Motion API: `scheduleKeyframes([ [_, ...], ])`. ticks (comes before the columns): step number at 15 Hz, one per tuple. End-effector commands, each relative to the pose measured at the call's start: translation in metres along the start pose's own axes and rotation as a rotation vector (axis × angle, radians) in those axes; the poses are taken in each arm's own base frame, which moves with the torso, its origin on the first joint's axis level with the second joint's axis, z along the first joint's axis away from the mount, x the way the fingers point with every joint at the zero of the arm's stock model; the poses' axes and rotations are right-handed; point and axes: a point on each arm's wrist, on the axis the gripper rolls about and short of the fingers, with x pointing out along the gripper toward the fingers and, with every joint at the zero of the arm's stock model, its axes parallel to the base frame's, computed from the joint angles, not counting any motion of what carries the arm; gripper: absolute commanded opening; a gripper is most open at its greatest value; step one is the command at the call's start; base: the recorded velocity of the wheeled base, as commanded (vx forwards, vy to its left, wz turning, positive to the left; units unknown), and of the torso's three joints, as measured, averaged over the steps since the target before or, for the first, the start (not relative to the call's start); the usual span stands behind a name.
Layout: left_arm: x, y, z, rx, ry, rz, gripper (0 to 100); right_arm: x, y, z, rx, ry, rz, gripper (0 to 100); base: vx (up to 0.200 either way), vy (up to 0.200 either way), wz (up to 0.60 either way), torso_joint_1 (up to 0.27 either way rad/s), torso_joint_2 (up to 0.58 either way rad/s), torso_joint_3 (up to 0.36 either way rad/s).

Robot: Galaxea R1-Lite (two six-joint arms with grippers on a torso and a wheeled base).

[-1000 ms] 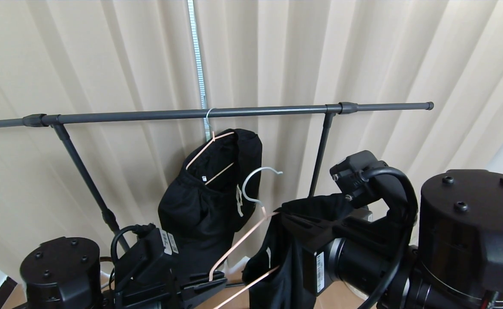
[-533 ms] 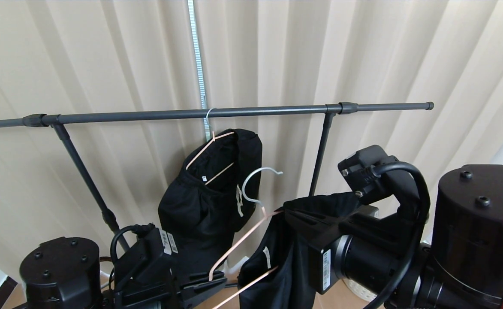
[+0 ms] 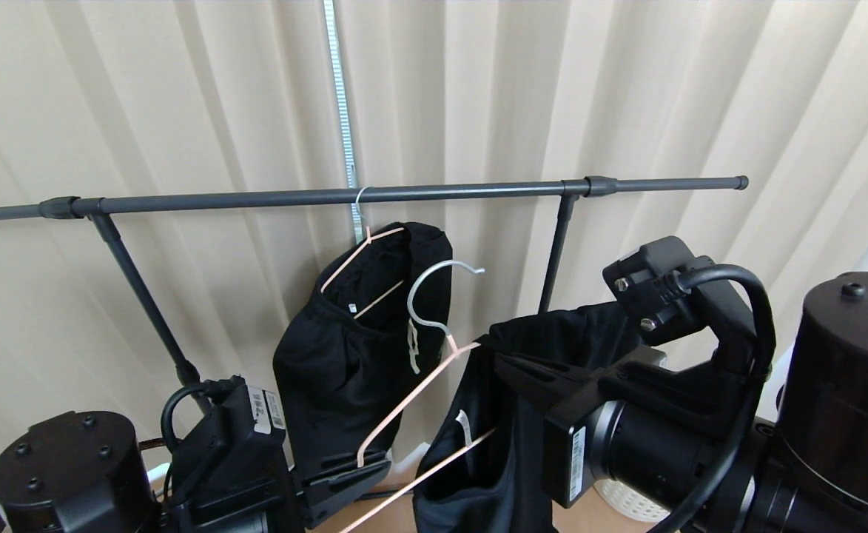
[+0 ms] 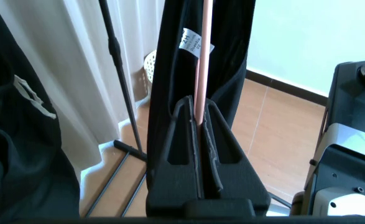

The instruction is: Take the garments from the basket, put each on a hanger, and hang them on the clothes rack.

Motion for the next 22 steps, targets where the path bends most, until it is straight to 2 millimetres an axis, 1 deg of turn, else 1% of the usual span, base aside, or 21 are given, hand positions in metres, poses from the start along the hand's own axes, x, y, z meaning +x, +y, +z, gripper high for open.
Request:
scheduleKeyframes([
  [1, 0.000, 0.000, -0.001, -0.001, 0.002, 0.000, 0, 0.000, 0.001, -0.001, -0.002, 0.003, 0.003, 0, 0.000, 0.000, 0.00, 0.000, 0.00, 0.000],
  [4, -0.001, -0.001, -0.001, 0.000, 0.001, -0.001, 0, 0.001, 0.001, -0.002, -0.004, 0.007, 0.000, 0, 0.000, 0.000, 0.00, 0.000, 0.00, 0.000],
  [5, -0.001, -0.001, -0.001, -0.001, 0.002, -0.001, 0, 0.001, 0.000, -0.002, -0.006, 0.008, 0.000, 100, 0.000, 0.000, 0.00, 0.000, 0.00, 0.000],
  [7, -0.002, -0.001, -0.002, -0.003, 0.007, -0.002, 0, -0.003, -0.003, -0.004, -0.042, 0.013, -0.004, 100, 0.000, 0.000, 0.00, 0.000, 0.00, 0.000],
  [10, -0.003, -0.002, -0.003, 0.000, 0.008, -0.005, 0, -0.018, -0.011, -0.001, -0.111, -0.005, -0.001, 100, 0.000, 0.000, 0.00, 0.000, 0.00, 0.000],
  [12, -0.006, -0.003, -0.005, 0.003, 0.003, -0.007, 0, -0.025, -0.023, 0.001, -0.158, -0.017, -0.022, 100, 0.000, 0.000, 0.00, 0.000, 0.00, 0.000],
  [13, -0.006, -0.004, -0.005, 0.005, 0.000, -0.009, 0, -0.028, -0.026, 0.002, -0.167, -0.022, -0.016, 100, 0.000, 0.000, 0.00, 0.000, 0.00, 0.000],
  [15, -0.007, -0.004, -0.005, 0.007, -0.007, -0.009, 0, -0.037, -0.044, 0.007, -0.244, -0.035, 0.010, 100, 0.000, 0.000, 0.00, 0.000, 0.00, 0.000],
  [16, -0.008, -0.004, -0.006, 0.007, -0.003, -0.010, 0, -0.041, -0.062, 0.012, -0.307, -0.041, 0.023, 100, 0.000, 0.000, 0.00, 0.000, 0.00, 0.000],
  [17, -0.008, -0.004, -0.006, 0.006, -0.001, -0.010, 0, -0.040, -0.075, 0.014, -0.332, -0.016, 0.047, 100, 0.000, 0.000, 0.00, 0.000, 0.00, 0.000],
  [20, -0.010, -0.005, -0.008, 0.006, 0.005, -0.037, 0, -0.035, -0.112, 0.022, -0.458, 0.106, 0.170, 100, 0.000, 0.000, 0.00, 0.000, 0.00, 0.000],
  [21, -0.011, -0.005, -0.010, 0.003, 0.013, -0.038, 0, -0.028, -0.129, 0.031, -0.499, 0.167, 0.247, 100, 0.000, 0.000, 0.00, 0.000, 0.00, 0.000],
  [22, -0.011, -0.006, -0.010, 0.003, 0.013, -0.038, 0, -0.024, -0.133, 0.036, -0.512, 0.191, 0.287, 100, 0.000, 0.000, 0.00, 0.000, 0.00, 0.000],
])
